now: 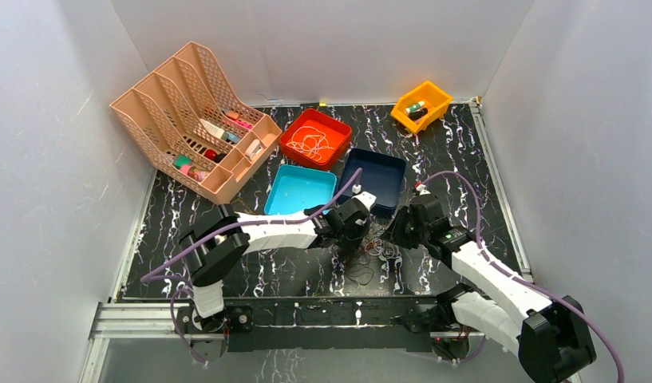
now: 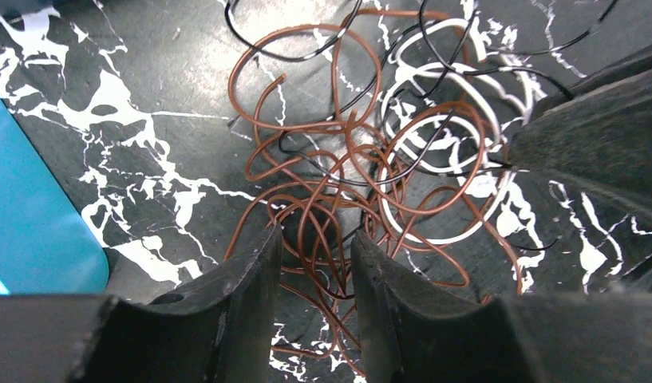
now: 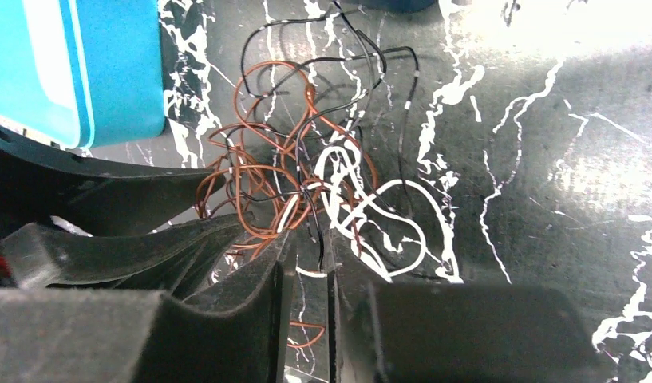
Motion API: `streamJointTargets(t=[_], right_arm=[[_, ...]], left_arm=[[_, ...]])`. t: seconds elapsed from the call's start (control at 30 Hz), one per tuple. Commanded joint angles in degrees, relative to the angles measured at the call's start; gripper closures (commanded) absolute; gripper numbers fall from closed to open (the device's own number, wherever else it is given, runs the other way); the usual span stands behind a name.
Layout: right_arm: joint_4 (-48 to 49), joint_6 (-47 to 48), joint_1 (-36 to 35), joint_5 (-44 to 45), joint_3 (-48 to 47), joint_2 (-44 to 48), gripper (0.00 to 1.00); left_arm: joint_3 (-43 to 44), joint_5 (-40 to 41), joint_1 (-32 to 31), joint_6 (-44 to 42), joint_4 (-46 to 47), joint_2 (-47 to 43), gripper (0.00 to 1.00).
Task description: Untangle the cables
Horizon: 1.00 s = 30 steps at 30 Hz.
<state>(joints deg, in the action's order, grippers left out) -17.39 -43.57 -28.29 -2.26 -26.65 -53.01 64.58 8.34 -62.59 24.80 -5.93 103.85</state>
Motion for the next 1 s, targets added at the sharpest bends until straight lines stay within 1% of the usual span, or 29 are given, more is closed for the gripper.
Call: streamJointTargets(t=[0.0, 0.03, 0.1, 0.23, 0.3, 0.33, 0.37, 0.43, 0.53, 0.57, 0.63, 0.7, 0.77, 0.9, 0.97], right_arm=[[5.27, 2.67, -0.09, -2.59, -1.41, 0.41, 0.76], [5.53, 3.12, -0.09, -3.18, -1.65, 0.83, 0.79], [5.76, 3.85, -0.08, -4.38, -2.17, 2.14, 0.83], [7.44, 4.7, -0.09, -8.22, -3.03, 3.42, 0.88], [8.46, 4.87, -0.09, -11.27, -3.54, 2.52, 0.88], [9.92, 5.34, -0.09, -14.1, -3.7, 1.28, 0.88], [10.74, 5.88, -0.09, -15.74, -4.12, 0.01, 0.86], [9.53, 6.91, -0.09, -15.72, -5.16, -1.38, 0.83], [5.77, 8.86, -0.09, -10.86, -7.22, -0.97, 0.73], [1.73, 9.98, -0.07, -4.25, -9.07, 1.16, 0.62], [-1.84, 9.72, -0.05, 2.95, -10.42, 3.04, 0.56], [-5.99, 8.23, -0.06, 9.16, -11.74, 4.43, 0.52], [-8.95, 7.12, -0.09, 13.03, -12.31, 5.38, 0.5], [-12.25, 4.2, -0.07, 17.69, -11.84, 5.04, 0.49], [-12.47, 3.15, -0.09, 17.69, -11.06, 4.01, 0.49]], left_arm=[[-1.3, 2.24, -0.08, 1.1, 0.3, -1.76, 0.68], [-1.51, 2.34, -0.08, 1.19, 0.31, -1.73, 0.71], [-1.98, 2.58, -0.08, 1.58, 0.39, -2.15, 0.73], [-3.77, 3.23, -0.08, 2.54, 0.91, -3.59, 0.77], [-4.75, 3.64, -0.09, 3.09, 1.19, -4.63, 0.8], [-5.58, 3.86, -0.08, 3.55, 1.39, -5.52, 0.83], [-6.27, 4.09, -0.08, 4.07, 1.32, -6.37, 0.86], [-7.2, 4.43, -0.08, 4.59, 1.36, -7.35, 0.9], [-8.61, 4.99, -0.08, 5.36, 0.82, -8.74, 0.95], [-10.06, 5.74, -0.08, 6.27, 0.58, -10.2, 1.0], [-11.1, 6.23, -0.08, 6.74, 0.43, -11.28, 1.0], [-11.82, 6.66, -0.08, 6.97, 0.02, -12.06, 1.0], [-12.22, 7.04, -0.1, 7.13, -0.82, -12.62, 1.0], [-13.8, 7.83, -0.08, 7.66, -1.64, -14.16, 1.0], [-14.61, 8.02, -0.08, 7.96, -1.85, -14.81, 1.0]])
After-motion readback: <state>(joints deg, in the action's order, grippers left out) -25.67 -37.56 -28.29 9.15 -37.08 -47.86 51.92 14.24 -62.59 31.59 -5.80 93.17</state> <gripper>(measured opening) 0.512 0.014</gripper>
